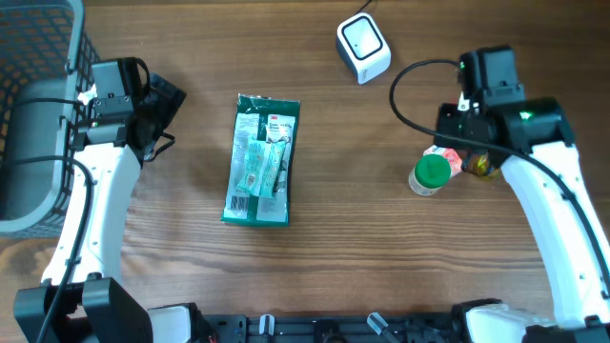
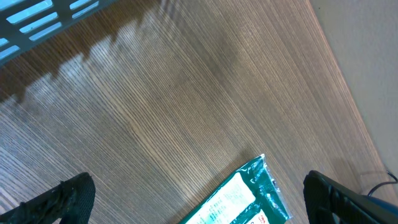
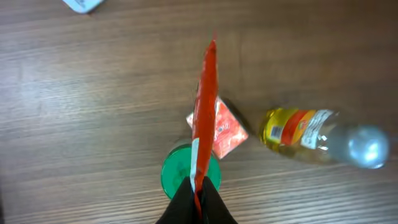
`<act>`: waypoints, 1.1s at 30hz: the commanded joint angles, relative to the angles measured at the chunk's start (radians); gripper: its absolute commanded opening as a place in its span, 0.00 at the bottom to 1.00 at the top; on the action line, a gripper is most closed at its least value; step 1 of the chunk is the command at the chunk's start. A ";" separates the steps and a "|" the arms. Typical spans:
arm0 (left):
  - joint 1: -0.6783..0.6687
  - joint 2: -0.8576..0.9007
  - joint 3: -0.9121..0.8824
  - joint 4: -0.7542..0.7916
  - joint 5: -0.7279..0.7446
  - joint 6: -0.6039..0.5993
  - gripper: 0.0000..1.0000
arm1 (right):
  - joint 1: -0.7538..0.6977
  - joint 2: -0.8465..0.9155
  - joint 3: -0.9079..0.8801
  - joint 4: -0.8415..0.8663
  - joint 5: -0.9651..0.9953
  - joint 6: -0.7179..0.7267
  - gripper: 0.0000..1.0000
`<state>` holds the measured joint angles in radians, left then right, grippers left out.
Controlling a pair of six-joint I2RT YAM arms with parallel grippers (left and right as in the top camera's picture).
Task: Scan the item barcode
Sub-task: 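Release the sachet and lift the right gripper away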
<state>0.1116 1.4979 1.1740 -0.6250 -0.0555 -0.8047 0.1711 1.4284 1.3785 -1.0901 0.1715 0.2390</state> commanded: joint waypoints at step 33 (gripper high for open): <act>0.005 -0.011 0.008 0.003 -0.010 0.016 1.00 | -0.002 0.047 -0.193 0.009 0.146 -0.049 0.32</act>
<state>0.1116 1.4979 1.1740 -0.6250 -0.0555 -0.8047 0.1711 1.4673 1.1858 -1.0878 0.3027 0.1452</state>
